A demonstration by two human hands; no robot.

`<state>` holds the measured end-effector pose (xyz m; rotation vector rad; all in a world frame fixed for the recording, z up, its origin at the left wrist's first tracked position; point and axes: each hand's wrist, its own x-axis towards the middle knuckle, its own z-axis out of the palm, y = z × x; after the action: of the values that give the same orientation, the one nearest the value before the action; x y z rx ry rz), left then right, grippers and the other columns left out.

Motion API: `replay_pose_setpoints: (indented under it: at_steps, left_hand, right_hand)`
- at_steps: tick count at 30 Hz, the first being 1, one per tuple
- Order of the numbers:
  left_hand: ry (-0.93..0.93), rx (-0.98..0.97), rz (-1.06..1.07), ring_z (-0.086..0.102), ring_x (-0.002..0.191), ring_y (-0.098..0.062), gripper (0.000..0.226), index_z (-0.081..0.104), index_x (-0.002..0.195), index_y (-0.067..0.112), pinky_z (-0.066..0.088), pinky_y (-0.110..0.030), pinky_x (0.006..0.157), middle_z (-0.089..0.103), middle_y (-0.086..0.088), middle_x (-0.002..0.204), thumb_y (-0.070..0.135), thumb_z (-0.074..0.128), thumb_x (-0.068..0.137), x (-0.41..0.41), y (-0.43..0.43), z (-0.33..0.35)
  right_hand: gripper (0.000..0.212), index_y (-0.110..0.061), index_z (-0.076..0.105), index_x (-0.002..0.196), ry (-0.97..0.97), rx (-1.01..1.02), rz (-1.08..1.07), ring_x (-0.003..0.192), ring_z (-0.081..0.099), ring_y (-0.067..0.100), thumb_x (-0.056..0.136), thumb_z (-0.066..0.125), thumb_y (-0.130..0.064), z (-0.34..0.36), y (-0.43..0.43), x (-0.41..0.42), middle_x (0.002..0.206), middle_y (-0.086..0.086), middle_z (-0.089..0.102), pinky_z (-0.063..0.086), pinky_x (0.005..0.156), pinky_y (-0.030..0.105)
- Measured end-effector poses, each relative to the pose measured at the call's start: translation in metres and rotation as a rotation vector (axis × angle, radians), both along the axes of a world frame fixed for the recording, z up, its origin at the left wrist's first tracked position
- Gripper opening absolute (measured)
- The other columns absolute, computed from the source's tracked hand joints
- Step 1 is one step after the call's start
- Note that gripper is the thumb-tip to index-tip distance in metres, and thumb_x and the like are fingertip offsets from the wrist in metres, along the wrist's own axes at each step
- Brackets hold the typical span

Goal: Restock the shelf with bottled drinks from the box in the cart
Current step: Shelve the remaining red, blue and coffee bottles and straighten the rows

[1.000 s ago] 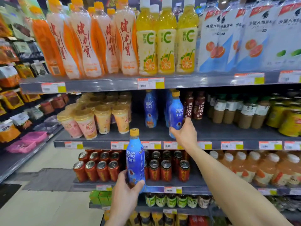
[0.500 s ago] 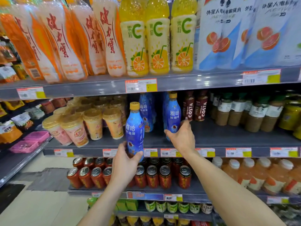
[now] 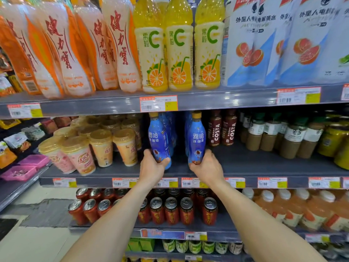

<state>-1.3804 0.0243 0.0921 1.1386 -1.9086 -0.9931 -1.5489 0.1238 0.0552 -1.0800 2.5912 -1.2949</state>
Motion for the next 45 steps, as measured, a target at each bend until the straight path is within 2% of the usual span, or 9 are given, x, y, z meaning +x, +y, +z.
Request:
replay_pose_setpoints:
  at_steps: [3, 10, 14, 17, 20, 23, 36, 40, 45]
  left_hand:
    - [-0.021, -0.002, 0.017, 0.060, 0.093, -0.018, 0.046, 0.045, 0.106, 0.015, 0.042, -0.029, 0.077, 0.062, 0.002, 0.103, 0.028, 0.081, 0.081, -0.004, -0.003, -0.011]
    - [-0.096, -0.068, -0.013, 0.059, 0.091, -0.015, 0.060, 0.044, 0.109, 0.017, 0.044, -0.028, 0.076, 0.062, 0.002, 0.104, 0.036, 0.087, 0.071, -0.002, -0.012, -0.017]
    - [-0.157, -0.110, -0.038, 0.062, 0.095, -0.019, 0.051, 0.044, 0.108, 0.021, 0.044, -0.027, 0.073, 0.063, 0.001, 0.101, 0.032, 0.082, 0.076, -0.002, -0.013, -0.023]
    - [-0.162, -0.138, -0.022, 0.062, 0.098, -0.020, 0.047, 0.047, 0.108, 0.019, 0.044, -0.028, 0.076, 0.062, 0.003, 0.101, 0.031, 0.081, 0.078, -0.006, -0.013, -0.026]
    - [-0.164, -0.155, -0.020, 0.062, 0.098, -0.022, 0.048, 0.047, 0.109, 0.018, 0.043, -0.029, 0.077, 0.059, 0.005, 0.100, 0.032, 0.081, 0.079, -0.010, -0.015, -0.027]
    - [-0.183, -0.162, -0.010, 0.063, 0.101, -0.026, 0.051, 0.047, 0.114, 0.015, 0.043, -0.030, 0.077, 0.065, -0.001, 0.106, 0.035, 0.079, 0.080, -0.014, -0.016, -0.028]
    - [-0.167, -0.229, 0.039, 0.064, 0.103, -0.027, 0.058, 0.047, 0.124, 0.015, 0.047, -0.033, 0.078, 0.067, -0.004, 0.112, 0.040, 0.078, 0.080, -0.018, -0.014, -0.034]
    - [-0.163, -0.231, 0.044, 0.063, 0.101, -0.025, 0.057, 0.048, 0.123, 0.016, 0.042, -0.030, 0.075, 0.066, -0.003, 0.111, 0.039, 0.077, 0.081, -0.017, -0.012, -0.034]
    - [-0.172, -0.241, 0.046, 0.063, 0.102, -0.025, 0.057, 0.047, 0.125, 0.016, 0.039, -0.028, 0.074, 0.066, -0.003, 0.112, 0.040, 0.075, 0.083, -0.017, -0.010, -0.035]
  right_hand:
    - [0.056, -0.015, 0.046, 0.109, -0.023, 0.006, 0.006, 0.099, 0.061, 0.030, 0.071, 0.077, -0.042, 0.002, 0.000, -0.002, 0.108, 0.006, 0.060, 0.050, 0.075, 0.038]
    - [0.057, -0.015, 0.045, 0.108, -0.025, 0.049, 0.013, 0.098, 0.061, 0.030, 0.069, 0.076, -0.044, 0.000, -0.002, -0.002, 0.107, 0.006, 0.062, 0.049, 0.073, 0.035]
    - [0.050, -0.017, 0.044, 0.104, -0.009, 0.037, 0.018, 0.095, 0.062, 0.028, 0.074, 0.074, -0.043, -0.001, -0.002, -0.003, 0.102, 0.006, 0.063, 0.042, 0.067, 0.031]
    - [0.050, -0.018, 0.044, 0.103, -0.001, 0.037, 0.013, 0.093, 0.062, 0.028, 0.073, 0.074, -0.044, -0.002, -0.002, -0.004, 0.101, 0.005, 0.063, 0.045, 0.067, 0.033]
    - [0.050, -0.019, 0.044, 0.103, 0.000, 0.021, 0.018, 0.093, 0.062, 0.025, 0.073, 0.073, -0.045, -0.004, -0.002, -0.003, 0.101, 0.003, 0.063, 0.051, 0.071, 0.035]
    - [0.051, -0.018, 0.044, 0.105, 0.011, 0.013, 0.020, 0.094, 0.062, 0.024, 0.073, 0.074, -0.046, -0.006, -0.001, -0.003, 0.102, 0.002, 0.063, 0.052, 0.072, 0.034]
    - [0.055, -0.014, 0.046, 0.109, 0.060, 0.035, 0.023, 0.096, 0.060, 0.024, 0.075, 0.076, -0.045, -0.007, -0.001, -0.002, 0.105, 0.004, 0.062, 0.045, 0.070, 0.030]
    - [0.053, -0.015, 0.047, 0.107, 0.060, 0.035, 0.021, 0.094, 0.061, 0.024, 0.075, 0.075, -0.046, -0.006, -0.002, 0.000, 0.102, 0.004, 0.063, 0.046, 0.068, 0.031]
    - [0.051, -0.015, 0.046, 0.104, 0.084, 0.035, 0.008, 0.089, 0.062, 0.024, 0.074, 0.074, -0.046, -0.008, -0.004, 0.000, 0.097, 0.004, 0.063, 0.040, 0.063, 0.028]
